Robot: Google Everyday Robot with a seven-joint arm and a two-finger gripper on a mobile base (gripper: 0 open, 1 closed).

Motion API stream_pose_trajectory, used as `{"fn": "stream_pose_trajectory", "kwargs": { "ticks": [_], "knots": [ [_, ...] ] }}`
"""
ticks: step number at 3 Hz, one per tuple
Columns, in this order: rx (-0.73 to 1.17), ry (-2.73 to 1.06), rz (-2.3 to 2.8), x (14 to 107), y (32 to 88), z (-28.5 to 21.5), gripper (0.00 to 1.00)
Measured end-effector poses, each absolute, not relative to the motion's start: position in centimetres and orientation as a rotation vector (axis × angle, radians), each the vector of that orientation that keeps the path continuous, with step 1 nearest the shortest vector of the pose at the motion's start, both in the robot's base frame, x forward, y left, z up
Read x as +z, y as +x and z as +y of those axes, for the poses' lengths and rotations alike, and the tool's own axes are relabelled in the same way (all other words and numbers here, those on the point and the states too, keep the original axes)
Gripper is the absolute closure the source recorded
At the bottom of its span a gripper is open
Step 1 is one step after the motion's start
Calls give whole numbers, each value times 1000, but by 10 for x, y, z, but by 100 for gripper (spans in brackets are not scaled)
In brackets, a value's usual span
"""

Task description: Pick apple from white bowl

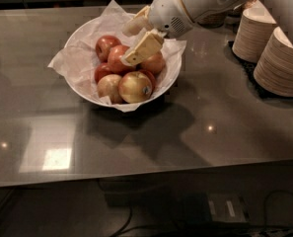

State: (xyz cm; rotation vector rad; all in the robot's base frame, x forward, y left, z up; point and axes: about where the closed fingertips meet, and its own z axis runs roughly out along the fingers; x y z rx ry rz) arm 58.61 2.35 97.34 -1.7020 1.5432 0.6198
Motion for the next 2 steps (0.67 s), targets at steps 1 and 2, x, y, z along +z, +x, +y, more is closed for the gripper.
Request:
{"fn": "stream_pose_trajectory", "kwargs": {
  "ticks": [1, 2],
  "knots": [
    [636, -1724, 1547, 967, 590, 32, 36],
    [653, -1752, 1554, 958, 594, 41, 36]
  ]
}}
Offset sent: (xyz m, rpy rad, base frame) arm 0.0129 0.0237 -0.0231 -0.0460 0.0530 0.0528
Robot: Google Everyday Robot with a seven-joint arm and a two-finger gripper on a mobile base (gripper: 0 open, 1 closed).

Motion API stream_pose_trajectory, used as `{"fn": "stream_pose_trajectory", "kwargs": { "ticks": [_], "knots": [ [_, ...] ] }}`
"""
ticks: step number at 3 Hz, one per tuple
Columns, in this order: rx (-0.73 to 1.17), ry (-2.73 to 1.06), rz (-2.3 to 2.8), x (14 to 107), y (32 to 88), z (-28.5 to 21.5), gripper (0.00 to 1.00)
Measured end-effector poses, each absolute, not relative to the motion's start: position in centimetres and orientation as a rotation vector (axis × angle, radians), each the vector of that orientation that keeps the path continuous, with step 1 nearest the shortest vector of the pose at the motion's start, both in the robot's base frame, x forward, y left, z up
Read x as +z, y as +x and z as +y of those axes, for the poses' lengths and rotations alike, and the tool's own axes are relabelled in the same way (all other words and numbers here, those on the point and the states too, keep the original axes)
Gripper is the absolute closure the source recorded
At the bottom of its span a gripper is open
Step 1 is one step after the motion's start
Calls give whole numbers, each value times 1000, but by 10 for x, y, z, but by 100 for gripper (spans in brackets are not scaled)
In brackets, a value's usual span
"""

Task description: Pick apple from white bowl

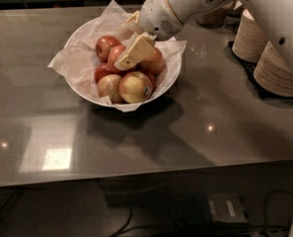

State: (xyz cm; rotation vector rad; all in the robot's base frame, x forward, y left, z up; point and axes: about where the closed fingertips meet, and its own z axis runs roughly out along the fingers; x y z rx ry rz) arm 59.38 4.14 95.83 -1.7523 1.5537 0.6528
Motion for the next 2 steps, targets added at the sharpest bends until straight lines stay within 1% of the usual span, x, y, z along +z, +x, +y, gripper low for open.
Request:
{"fn": "stream_pose_trajectory", "kwargs": {
  "ticks": [1, 2],
  "knots": [
    [664, -1769, 1568, 949, 597, 46, 39],
    [657, -1781, 1582, 942, 601, 48, 39]
  ]
}}
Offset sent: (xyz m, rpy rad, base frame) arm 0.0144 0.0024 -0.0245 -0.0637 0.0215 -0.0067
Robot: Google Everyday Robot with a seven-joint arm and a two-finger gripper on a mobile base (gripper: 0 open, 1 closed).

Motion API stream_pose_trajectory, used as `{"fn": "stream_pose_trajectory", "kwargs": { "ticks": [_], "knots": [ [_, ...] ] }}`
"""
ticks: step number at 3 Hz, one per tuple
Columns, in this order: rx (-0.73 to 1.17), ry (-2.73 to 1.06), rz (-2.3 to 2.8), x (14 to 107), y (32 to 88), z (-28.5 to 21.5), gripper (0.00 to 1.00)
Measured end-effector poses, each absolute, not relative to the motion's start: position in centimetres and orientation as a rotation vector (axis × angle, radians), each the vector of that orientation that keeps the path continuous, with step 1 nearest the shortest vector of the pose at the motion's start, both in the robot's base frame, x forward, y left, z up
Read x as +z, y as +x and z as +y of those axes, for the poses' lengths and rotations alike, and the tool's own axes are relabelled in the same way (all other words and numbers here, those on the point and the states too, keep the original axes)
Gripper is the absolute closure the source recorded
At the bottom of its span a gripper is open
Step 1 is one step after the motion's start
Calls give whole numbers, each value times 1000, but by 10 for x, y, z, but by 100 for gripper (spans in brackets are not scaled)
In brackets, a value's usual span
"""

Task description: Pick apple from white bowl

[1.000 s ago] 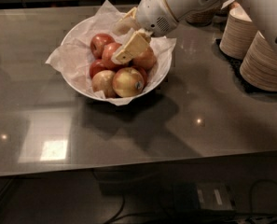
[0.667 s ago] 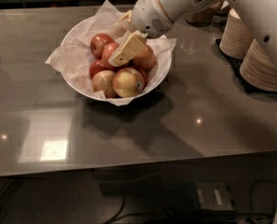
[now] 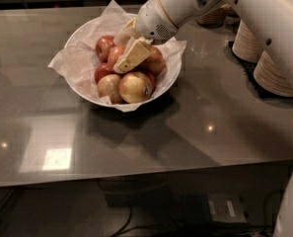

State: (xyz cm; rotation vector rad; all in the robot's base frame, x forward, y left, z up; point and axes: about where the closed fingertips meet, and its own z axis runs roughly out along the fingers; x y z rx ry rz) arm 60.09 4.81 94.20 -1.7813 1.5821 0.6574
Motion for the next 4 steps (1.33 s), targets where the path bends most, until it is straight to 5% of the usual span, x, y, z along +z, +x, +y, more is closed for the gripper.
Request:
{"fn": "stream_pose_trajectory", "kwargs": {
  "ticks": [4],
  "knots": [
    [601, -1813, 1643, 918, 614, 46, 35]
  ]
}}
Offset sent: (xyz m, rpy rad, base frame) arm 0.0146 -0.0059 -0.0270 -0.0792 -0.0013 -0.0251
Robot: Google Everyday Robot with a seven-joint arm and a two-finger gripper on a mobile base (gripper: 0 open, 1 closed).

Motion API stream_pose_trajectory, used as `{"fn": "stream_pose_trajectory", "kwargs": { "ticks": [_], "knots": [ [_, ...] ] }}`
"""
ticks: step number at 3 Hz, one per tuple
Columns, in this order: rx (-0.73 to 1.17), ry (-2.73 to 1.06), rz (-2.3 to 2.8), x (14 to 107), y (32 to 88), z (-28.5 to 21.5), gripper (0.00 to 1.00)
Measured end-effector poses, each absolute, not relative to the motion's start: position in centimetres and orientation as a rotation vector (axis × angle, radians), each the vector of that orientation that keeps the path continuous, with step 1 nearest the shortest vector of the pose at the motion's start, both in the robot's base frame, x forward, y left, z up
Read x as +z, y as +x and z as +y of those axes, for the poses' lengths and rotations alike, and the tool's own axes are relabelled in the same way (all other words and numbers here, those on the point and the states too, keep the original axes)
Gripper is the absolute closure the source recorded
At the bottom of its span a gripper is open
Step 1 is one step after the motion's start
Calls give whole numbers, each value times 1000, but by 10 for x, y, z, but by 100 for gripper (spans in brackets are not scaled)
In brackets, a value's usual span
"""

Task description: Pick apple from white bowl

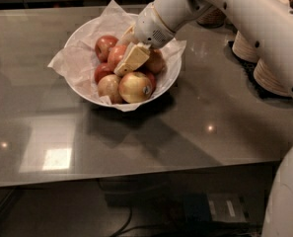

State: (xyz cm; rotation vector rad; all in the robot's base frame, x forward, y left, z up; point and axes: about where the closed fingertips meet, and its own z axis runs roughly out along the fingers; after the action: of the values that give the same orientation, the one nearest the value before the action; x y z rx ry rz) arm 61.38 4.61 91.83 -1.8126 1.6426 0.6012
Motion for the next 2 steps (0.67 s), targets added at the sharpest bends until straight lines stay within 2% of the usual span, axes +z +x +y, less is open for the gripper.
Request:
{"fn": "stream_pose_trajectory", "kwargs": {
  "ticks": [2],
  "knots": [
    [596, -1809, 1656, 916, 615, 45, 77]
  ]
}}
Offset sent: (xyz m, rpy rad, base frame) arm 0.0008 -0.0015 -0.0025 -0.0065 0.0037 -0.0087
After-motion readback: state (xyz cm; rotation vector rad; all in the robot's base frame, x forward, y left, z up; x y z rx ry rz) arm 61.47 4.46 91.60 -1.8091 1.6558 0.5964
